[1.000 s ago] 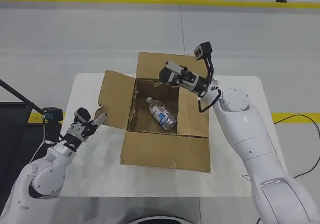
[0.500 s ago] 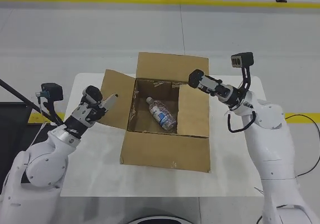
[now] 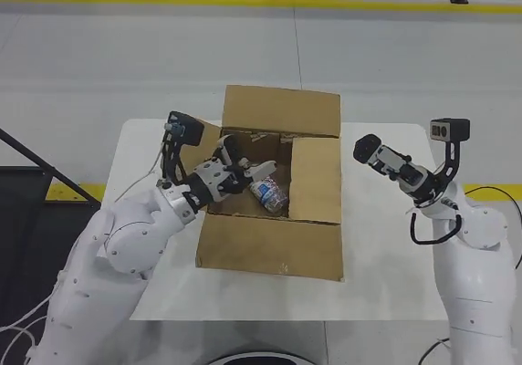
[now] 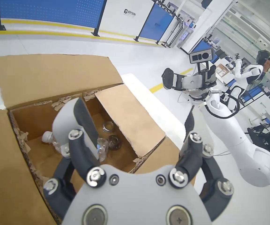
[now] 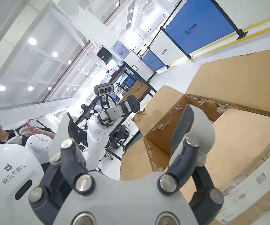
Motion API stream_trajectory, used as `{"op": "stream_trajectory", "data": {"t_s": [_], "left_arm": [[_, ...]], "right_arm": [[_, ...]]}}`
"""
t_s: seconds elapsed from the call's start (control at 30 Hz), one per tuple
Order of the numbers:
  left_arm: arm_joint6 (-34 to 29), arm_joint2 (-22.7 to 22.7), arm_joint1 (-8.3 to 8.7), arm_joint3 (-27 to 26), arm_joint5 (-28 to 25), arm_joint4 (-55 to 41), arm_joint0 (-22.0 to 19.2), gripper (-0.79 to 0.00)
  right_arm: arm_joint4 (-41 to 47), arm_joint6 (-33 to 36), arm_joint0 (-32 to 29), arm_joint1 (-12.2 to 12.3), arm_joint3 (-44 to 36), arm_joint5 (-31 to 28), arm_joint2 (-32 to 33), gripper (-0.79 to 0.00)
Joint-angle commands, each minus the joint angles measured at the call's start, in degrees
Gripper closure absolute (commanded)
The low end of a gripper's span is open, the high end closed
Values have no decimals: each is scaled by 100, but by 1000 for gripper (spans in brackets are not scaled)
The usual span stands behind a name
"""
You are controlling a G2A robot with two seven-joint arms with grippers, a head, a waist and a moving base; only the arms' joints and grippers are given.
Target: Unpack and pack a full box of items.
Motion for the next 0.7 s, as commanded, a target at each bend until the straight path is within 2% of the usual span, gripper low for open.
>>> {"op": "stream_trajectory", "data": {"t_s": [0.0, 0.23, 0.33, 0.53, 0.67], "left_arm": [[1, -2, 0, -1, 0, -2, 1, -785], [1, -2, 0, -1, 0, -2, 1, -785], [-149, 139, -8, 91, -18, -139, 83, -785], [-602, 679, -103, 415, 402, -641, -351, -785], [-924, 1054, -198, 881, 844, -1188, -705, -785]], "right_arm": [[0, -2, 0, 0, 0, -1, 0, -785], [0, -2, 0, 0, 0, -1, 0, -785], [0, -2, 0, 0, 0, -1, 0, -785], [0, -2, 0, 0, 0, -1, 0, -785], [0, -2, 0, 0, 0, -1, 0, -785]]}}
